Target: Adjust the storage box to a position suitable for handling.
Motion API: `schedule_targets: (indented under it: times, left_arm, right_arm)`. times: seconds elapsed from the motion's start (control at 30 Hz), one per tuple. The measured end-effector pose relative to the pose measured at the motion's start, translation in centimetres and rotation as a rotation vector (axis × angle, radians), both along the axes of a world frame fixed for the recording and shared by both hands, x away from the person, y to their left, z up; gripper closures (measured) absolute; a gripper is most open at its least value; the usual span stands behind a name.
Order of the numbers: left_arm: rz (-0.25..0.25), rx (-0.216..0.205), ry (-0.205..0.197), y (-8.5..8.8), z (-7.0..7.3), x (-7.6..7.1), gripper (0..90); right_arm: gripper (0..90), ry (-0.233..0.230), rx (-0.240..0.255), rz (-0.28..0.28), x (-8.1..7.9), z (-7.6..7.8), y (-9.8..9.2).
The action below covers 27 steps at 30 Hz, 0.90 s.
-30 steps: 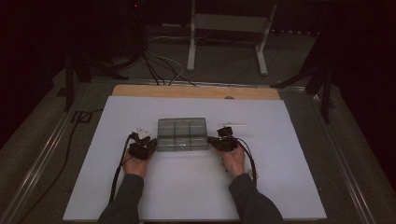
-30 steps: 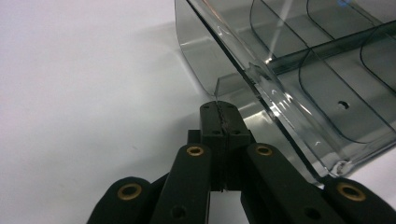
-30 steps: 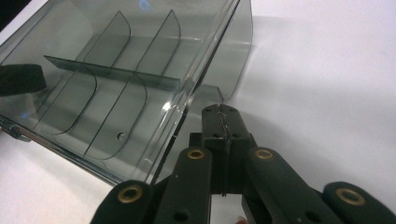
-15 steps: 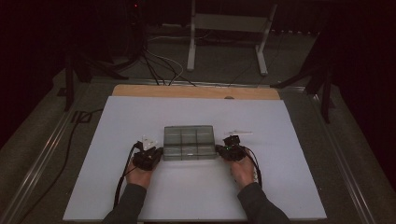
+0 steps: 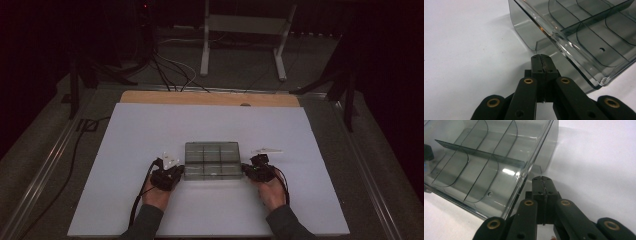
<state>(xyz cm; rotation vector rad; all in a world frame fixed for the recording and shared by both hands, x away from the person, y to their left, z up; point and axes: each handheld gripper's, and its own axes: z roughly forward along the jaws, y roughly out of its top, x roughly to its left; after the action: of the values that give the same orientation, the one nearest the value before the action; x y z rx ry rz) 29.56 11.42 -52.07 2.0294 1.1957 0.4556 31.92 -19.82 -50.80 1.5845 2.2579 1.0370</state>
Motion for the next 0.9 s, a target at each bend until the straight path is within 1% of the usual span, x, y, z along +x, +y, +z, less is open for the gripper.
schedule_targets:
  times: [0.07, 0.13, 0.17, 0.2, 0.27, 0.37, 0.4, 0.47, 0.5, 0.63, 0.73, 0.77, 0.8, 0.83, 0.87, 0.9]
  left_arm:
    - [-0.003, 0.005, -0.002, 0.0, 0.0, 0.0, 90.0]
    - [-0.010, -0.002, -0.003, 0.1, -0.1, 0.1, 90.0]
    - [-0.009, -0.019, 0.001, 0.3, -0.1, 0.3, 90.0]
    - [-0.009, -0.019, 0.001, 0.3, -0.1, 0.3, 90.0]
    - [0.005, -0.030, 0.000, 0.3, -0.2, 0.5, 90.0]
    - [0.014, -0.037, 0.003, 0.2, -0.2, 0.7, 90.0]
    - [0.015, -0.028, -0.004, 0.2, -0.2, 0.9, 90.0]
    - [0.018, -0.015, -0.003, 0.0, -0.1, 1.1, 90.0]
    - [0.022, -0.009, -0.002, 0.0, -0.1, 1.2, 90.0]
    - [0.031, -0.002, -0.003, -0.1, 0.0, 1.5, 90.0]
    - [0.025, -0.004, -0.005, 0.0, 0.0, 1.5, 90.0]
    - [0.030, 0.002, -0.008, 0.0, 0.0, 1.5, 90.0]
    - [0.042, -0.001, -0.009, 0.1, 0.0, 1.5, 87.4]
    - [0.049, -0.009, -0.007, 0.4, 0.1, 1.5, 86.3]
    - [0.057, -0.014, -0.010, 0.6, 0.2, 1.5, 85.2]
    - [0.064, -0.023, -0.014, 0.9, 0.4, 1.5, 84.0]
  right_arm:
    - [90.0, -0.004, -0.009, 0.010, 0.0, -0.2, 0.0]
    - [90.0, -0.003, -0.004, 0.011, 0.0, -0.2, -0.1]
    - [90.0, -0.011, 0.002, 0.011, 0.0, -0.3, -0.1]
    - [90.0, -0.011, 0.002, 0.011, 0.0, -0.3, -0.1]
    - [90.0, -0.033, -0.008, 0.010, -0.2, 0.0, -0.1]
    - [90.0, -0.018, 0.017, 0.007, -0.1, 0.0, -0.2]
    - [90.0, -0.019, 0.017, 0.011, -0.2, 0.1, -0.3]
    - [90.0, -0.032, -0.003, 0.021, -0.3, 0.1, -0.2]
    - [90.0, -0.031, -0.002, 0.019, -0.3, 0.1, -0.1]
    - [90.0, -0.023, 0.009, 0.019, -0.3, 0.1, -0.2]
    - [90.0, -0.036, -0.010, 0.039, -0.4, 0.1, -0.2]
    - [90.0, -0.044, -0.017, 0.041, -0.4, 0.1, -0.2]
    - [89.1, -0.056, -0.033, 0.030, -0.5, 0.1, -0.2]
    - [84.6, -0.069, -0.045, 0.017, -0.5, 0.2, -0.3]
    - [78.4, -0.086, -0.046, 0.011, -0.5, 0.4, -0.5]
    - [74.6, -0.101, -0.038, 0.004, -0.6, 0.6, -0.8]
